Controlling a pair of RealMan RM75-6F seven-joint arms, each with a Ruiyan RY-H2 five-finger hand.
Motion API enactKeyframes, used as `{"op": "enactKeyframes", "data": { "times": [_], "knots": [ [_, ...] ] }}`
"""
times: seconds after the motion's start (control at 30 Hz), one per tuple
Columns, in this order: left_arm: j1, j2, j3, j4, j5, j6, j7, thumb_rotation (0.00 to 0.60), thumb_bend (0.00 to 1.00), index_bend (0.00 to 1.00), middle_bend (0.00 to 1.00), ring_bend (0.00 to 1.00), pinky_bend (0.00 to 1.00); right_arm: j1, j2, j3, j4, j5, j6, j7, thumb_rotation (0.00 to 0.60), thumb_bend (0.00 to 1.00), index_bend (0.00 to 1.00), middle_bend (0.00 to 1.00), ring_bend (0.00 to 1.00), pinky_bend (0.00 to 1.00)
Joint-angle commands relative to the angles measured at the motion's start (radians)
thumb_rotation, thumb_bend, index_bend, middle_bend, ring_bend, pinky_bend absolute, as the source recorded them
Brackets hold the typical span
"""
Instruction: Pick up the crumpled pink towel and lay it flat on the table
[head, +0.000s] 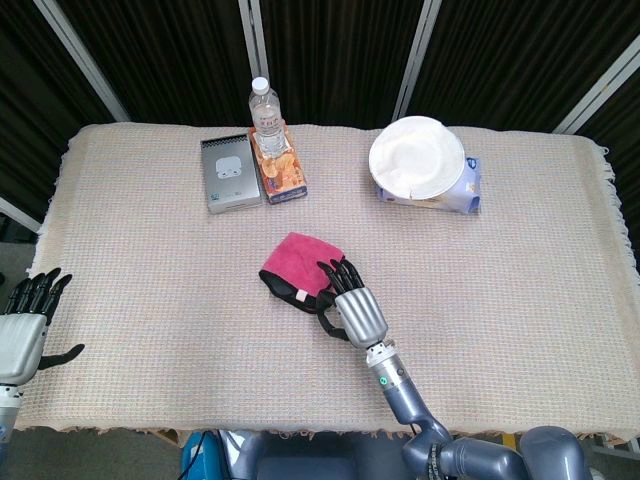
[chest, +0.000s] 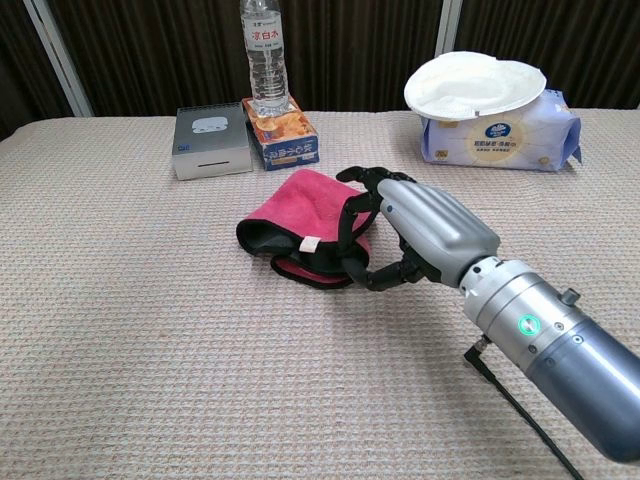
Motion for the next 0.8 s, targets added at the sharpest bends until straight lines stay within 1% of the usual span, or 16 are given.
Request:
{"op": "enactKeyframes", "data": {
  "times": [0.03, 0.17, 0.5, 0.63, 0.8],
  "knots": [
    [0.0, 0.001, 0.0, -0.001, 0.0, 0.0, -0.001, 0.6, 0.0, 0.0, 0.0, 0.0, 0.01, 0.0, 0.0, 0.0, -0.002, -0.001, 0.001, 0.0, 0.6, 0.44, 0.57, 0.13, 0.01, 0.0],
    [-0.001, 0.001, 0.001, -0.001, 0.0, -0.002, -0.003, 0.6, 0.0, 0.0, 0.0, 0.0, 0.01, 0.001, 0.002, -0.001, -0.009, -0.005, 0.004, 0.0, 0.6, 0.47, 0.57, 0.13, 0.01, 0.0],
    [-0.001, 0.0, 0.002, 0.0, 0.003, -0.002, -0.003, 0.6, 0.0, 0.0, 0.0, 0.0, 0.01, 0.003, 0.014, -0.004, -0.031, -0.015, 0.01, -0.015, 0.6, 0.47, 0.57, 0.13, 0.01, 0.0],
    [-0.001, 0.0, 0.003, 0.0, 0.003, -0.002, -0.003, 0.6, 0.0, 0.0, 0.0, 0.0, 0.01, 0.009, 0.042, 0.013, -0.067, -0.019, 0.018, -0.033, 0.6, 0.47, 0.57, 0.13, 0.01, 0.0],
    [-0.001, 0.001, 0.003, -0.001, 0.003, -0.001, -0.005, 0.6, 0.0, 0.0, 0.0, 0.0, 0.01, 0.025, 0.103, 0.059, -0.142, -0.026, 0.036, -0.079, 0.6, 0.47, 0.59, 0.14, 0.01, 0.0]
  ]
}}
